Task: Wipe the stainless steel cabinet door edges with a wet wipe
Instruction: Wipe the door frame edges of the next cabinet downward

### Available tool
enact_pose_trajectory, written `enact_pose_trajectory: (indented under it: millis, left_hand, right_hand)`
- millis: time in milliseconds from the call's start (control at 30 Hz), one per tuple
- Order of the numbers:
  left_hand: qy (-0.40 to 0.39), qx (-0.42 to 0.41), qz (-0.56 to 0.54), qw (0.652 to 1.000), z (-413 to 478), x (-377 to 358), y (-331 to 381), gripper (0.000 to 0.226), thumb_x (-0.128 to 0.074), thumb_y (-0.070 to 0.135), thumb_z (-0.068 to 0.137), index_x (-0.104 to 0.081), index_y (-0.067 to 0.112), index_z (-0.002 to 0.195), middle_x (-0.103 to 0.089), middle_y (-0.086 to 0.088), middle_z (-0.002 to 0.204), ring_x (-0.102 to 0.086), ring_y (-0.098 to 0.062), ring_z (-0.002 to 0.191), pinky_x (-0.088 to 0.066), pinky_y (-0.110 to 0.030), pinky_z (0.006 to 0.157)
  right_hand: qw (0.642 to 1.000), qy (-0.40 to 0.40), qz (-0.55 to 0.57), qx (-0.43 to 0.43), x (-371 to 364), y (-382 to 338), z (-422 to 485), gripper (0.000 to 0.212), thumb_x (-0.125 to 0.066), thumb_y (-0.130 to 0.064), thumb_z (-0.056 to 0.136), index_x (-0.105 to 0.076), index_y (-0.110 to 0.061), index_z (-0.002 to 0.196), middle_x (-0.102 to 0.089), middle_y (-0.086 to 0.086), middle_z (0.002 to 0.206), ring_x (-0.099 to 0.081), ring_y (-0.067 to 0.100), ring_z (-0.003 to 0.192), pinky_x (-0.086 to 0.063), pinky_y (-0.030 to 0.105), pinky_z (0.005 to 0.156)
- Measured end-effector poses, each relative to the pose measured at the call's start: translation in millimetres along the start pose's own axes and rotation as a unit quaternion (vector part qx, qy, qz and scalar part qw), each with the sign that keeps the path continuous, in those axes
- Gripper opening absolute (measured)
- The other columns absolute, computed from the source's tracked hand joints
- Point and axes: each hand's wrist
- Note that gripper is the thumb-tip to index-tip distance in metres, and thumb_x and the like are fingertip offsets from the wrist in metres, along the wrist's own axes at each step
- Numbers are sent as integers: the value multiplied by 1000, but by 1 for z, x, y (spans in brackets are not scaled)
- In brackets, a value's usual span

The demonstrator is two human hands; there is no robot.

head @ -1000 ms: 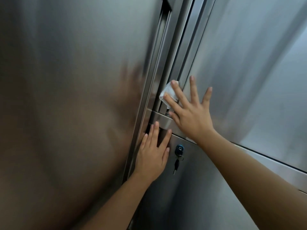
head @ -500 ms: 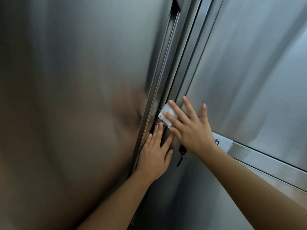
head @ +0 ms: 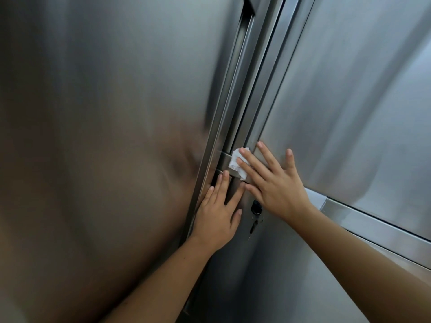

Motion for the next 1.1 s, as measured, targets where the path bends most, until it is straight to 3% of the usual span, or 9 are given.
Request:
enact_pose_trajectory:
  millis: [167, 300, 400, 500, 633, 733, 833, 967, 1100]
  left_hand:
    - [-2, 0, 2, 1000, 0, -1, -1, 60, -43, 33, 89, -26, 18, 144, -20, -21, 150, -23, -32, 138, -23, -46, 106]
    - [-3, 1, 7, 1000, -1, -2, -1, 58, -36, 35, 90, -26, 17, 144, -21, -22, 150, -23, -33, 138, -22, -45, 106]
    - [2, -1, 2, 1000, 0, -2, -1, 61, -44, 33, 88, -27, 17, 145, -20, -21, 150, -23, -33, 138, -22, -46, 106]
    - [0, -2, -10, 1000, -1, -2, -2, 61, -44, 32, 89, -26, 17, 144, -18, -21, 150, -24, -33, 138, -25, -45, 106]
    - [-19, 1, -11, 1000, -1, 1, -1, 56, -31, 35, 92, -22, 18, 144, -14, -20, 151, -22, -32, 138, -25, -44, 107]
    - [-30, 4, -13, 999, -1, 5, 0, 56, -25, 35, 93, -18, 18, 145, -10, -19, 152, -18, -32, 140, -23, -43, 108]
    - [-18, 14, -27, 999, 2, 12, 4, 57, -26, 34, 92, -16, 17, 146, -10, -18, 152, -15, -32, 140, -22, -44, 109]
    - [21, 1, -23, 1000, 24, 26, 16, 55, -29, 32, 92, -22, 16, 145, -16, -22, 151, -17, -36, 139, -15, -54, 105]
    - [28, 11, -35, 999, 43, 36, 18, 54, -23, 34, 93, -18, 20, 145, -8, -20, 152, -6, -35, 141, -9, -50, 109]
  right_hand:
    - [996, 63, 61, -14, 4, 5, -4, 55, -26, -41, 95, -27, -19, 146, -20, 1, 151, -21, 29, 139, 0, 54, 106]
    - [991, 82, 90, -58, 8, 16, 3, 54, -28, -38, 97, -26, -17, 147, -18, 3, 152, -13, 29, 141, 14, 52, 107]
    - [995, 43, 64, -64, 9, 25, 9, 55, -27, -39, 97, -29, -16, 146, -24, 5, 152, -17, 34, 138, 15, 53, 106]
    - [997, -7, 58, -43, 8, 17, 4, 59, -31, -48, 95, -22, -22, 148, -16, 5, 154, -7, 32, 140, 13, 53, 106]
    - [999, -38, 39, -6, 11, 9, -1, 63, -45, -54, 90, -27, -30, 145, -21, 6, 153, -20, 28, 140, -4, 53, 107]
    - [998, -64, 17, 20, 13, 26, 7, 62, -30, -56, 94, -6, -33, 147, 1, 5, 154, 1, 30, 142, 12, 55, 107]
    - [996, -73, 38, -31, 16, 56, 30, 59, -16, -55, 94, 5, -35, 145, 13, 3, 154, 21, 30, 137, 34, 51, 97]
    - [994, -81, 51, -57, 24, 74, 52, 61, -9, -56, 91, 0, -33, 147, 11, 4, 156, 25, 29, 135, 36, 50, 95]
    - [993, -96, 62, -22, 19, 59, 34, 64, -11, -61, 92, 13, -34, 145, 25, 4, 151, 31, 31, 134, 35, 54, 95]
Point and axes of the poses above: each hand's wrist, its own z-axis towards the middle knuckle, its own x-axis out of the back of the hand, y = z × x
